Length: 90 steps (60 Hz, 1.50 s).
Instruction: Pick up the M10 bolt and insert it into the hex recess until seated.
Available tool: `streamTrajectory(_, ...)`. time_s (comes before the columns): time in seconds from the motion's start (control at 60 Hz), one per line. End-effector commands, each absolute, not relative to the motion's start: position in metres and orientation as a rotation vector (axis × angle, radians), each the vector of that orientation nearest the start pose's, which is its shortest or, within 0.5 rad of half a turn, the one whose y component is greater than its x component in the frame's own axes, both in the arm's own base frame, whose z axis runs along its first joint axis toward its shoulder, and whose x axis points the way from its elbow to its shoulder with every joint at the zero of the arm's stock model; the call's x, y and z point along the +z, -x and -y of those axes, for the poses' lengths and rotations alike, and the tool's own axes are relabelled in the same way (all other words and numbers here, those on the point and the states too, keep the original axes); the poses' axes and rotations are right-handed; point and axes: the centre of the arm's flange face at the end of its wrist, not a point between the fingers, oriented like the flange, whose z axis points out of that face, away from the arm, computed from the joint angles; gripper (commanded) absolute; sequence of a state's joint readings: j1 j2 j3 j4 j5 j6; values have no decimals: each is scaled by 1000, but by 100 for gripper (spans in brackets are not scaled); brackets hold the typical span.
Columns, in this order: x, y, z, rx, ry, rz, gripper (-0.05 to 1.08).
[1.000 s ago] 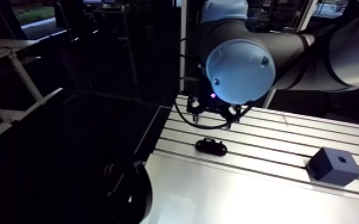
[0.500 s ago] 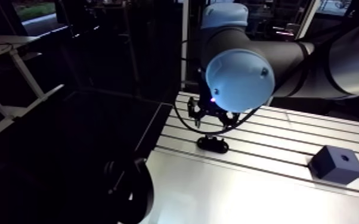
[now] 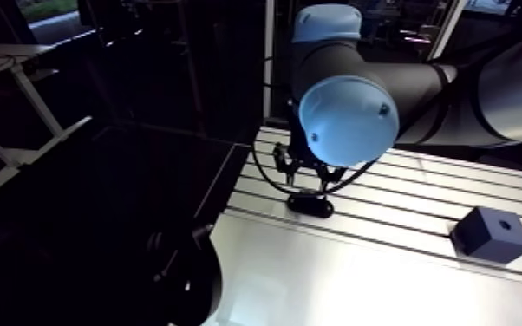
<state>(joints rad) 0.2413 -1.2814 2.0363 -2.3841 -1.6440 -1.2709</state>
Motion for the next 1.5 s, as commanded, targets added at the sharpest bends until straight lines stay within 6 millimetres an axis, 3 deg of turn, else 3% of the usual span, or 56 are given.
streamTrajectory(0.017,204,468,245,89,-96,-3211,36)
streamTrajectory(1.5,202,462,245,88,-90,-3203,54)
